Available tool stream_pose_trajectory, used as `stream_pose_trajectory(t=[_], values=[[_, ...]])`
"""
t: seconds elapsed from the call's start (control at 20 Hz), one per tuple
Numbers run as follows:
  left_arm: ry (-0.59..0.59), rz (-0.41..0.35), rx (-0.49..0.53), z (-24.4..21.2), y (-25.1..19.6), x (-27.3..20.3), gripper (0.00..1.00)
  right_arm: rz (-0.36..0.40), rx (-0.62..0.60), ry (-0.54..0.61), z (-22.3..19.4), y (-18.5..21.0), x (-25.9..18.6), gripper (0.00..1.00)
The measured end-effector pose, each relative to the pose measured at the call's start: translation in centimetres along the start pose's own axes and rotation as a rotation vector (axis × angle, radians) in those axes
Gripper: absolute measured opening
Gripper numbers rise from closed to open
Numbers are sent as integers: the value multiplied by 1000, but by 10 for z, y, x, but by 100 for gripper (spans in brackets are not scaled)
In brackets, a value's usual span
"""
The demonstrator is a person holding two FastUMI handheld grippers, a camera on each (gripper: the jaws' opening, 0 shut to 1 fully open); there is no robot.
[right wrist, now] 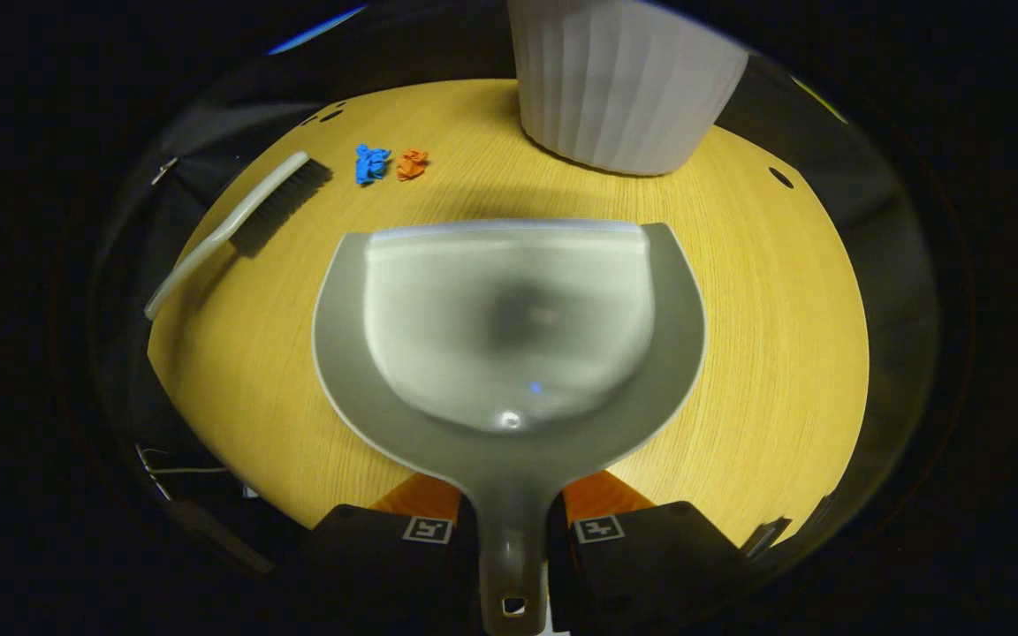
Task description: Pick up the small broom and dustpan from the desktop, sweep the trash into the dustpan with the broom, and then empty the trash into the garbage bin.
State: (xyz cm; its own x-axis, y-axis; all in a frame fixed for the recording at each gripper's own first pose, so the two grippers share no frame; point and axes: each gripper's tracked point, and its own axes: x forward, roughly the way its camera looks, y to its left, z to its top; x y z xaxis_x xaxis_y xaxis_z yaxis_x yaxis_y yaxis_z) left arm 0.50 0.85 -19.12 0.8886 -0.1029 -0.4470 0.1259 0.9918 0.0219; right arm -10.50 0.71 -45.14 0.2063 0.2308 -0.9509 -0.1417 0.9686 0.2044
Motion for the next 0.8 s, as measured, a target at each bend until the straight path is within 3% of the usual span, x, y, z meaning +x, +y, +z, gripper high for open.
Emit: stream_pose_trajectory(t=[0.25,0.4,0.5,0.8], values=[[249,-61,52,-67,12,39,96,16,-149,5,-9,7,-12,35],[450,-111,78,-118,19,55,96,22,-171,6,-11,11,-14,39],[553,-128,98,-146,19,69,96,29,-170,5,-11,13,-15,35],[718,-98,89,-182,28,97,93,37,-186,2,-12,17,-16,39]])
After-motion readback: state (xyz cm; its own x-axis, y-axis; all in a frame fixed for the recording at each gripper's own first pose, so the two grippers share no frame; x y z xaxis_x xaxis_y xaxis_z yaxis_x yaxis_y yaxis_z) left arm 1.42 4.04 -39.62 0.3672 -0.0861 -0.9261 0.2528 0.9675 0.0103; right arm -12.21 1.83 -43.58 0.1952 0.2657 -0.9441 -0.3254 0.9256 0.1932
